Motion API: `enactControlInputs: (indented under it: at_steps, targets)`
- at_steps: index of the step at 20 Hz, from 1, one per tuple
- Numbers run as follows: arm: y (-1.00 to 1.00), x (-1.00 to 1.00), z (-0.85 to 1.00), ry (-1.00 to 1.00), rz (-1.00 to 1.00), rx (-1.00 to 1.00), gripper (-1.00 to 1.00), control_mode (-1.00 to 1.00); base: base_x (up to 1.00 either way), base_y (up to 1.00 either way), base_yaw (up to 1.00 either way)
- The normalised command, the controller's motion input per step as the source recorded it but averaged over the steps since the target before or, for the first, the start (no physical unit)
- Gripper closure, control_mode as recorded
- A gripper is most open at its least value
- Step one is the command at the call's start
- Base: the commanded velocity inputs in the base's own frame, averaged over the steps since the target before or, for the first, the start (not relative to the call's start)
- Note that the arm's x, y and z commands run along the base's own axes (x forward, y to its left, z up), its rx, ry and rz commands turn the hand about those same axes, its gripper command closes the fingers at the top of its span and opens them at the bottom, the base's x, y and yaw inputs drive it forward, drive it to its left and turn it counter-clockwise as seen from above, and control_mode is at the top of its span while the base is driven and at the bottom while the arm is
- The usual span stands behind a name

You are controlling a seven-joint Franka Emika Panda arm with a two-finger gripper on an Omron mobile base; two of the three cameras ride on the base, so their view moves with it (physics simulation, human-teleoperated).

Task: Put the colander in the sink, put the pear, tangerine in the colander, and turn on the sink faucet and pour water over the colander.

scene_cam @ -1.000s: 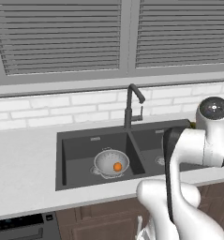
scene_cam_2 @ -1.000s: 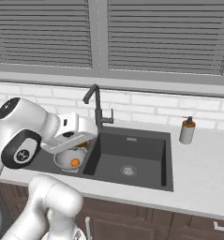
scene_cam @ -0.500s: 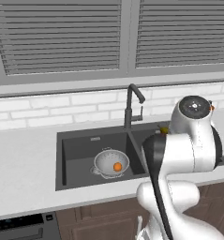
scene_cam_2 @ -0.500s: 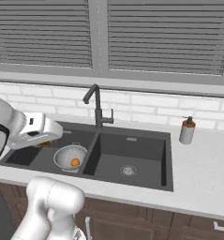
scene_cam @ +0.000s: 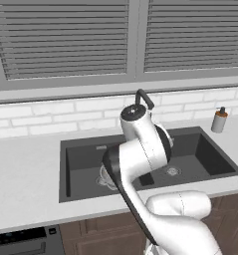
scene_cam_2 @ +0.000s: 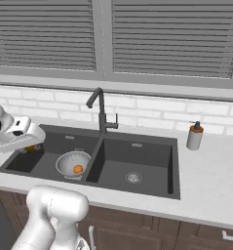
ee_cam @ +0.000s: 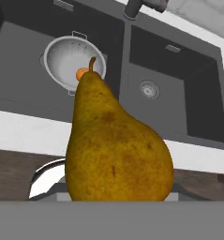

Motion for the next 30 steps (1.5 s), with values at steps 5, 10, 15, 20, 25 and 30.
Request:
enactControlInputs:
  at_steps: [5, 10, 15, 20, 25, 30]
  targets:
    - [0.23, 0.77, -0.74, 0.12, -0.02, 0.02, 1.0, -1.0, 0.0, 0.0, 0.0]
    - [0.0, 0.79, -0.8, 0.0, -0.06, 0.03, 1.0, -1.0, 0.0, 0.0, 0.0]
    - [0.0, 0.84, -0.63, 0.01, -0.13, 0.06, 1.0, -1.0, 0.0, 0.0, 0.0]
    - [0.0, 0.63, -0.33, 0.09, -0.1, 0.08, 1.0, -1.0, 0.0, 0.0, 0.0]
    - [0.11, 0.43, -0.23, 0.06, -0.11, 0.04, 1.0, -1.0, 0.0, 0.0, 0.0]
    - [0.25, 0.32, -0.4, 0.01, -0.11, 0.0, 1.0, -1.0, 0.0, 0.0, 0.0]
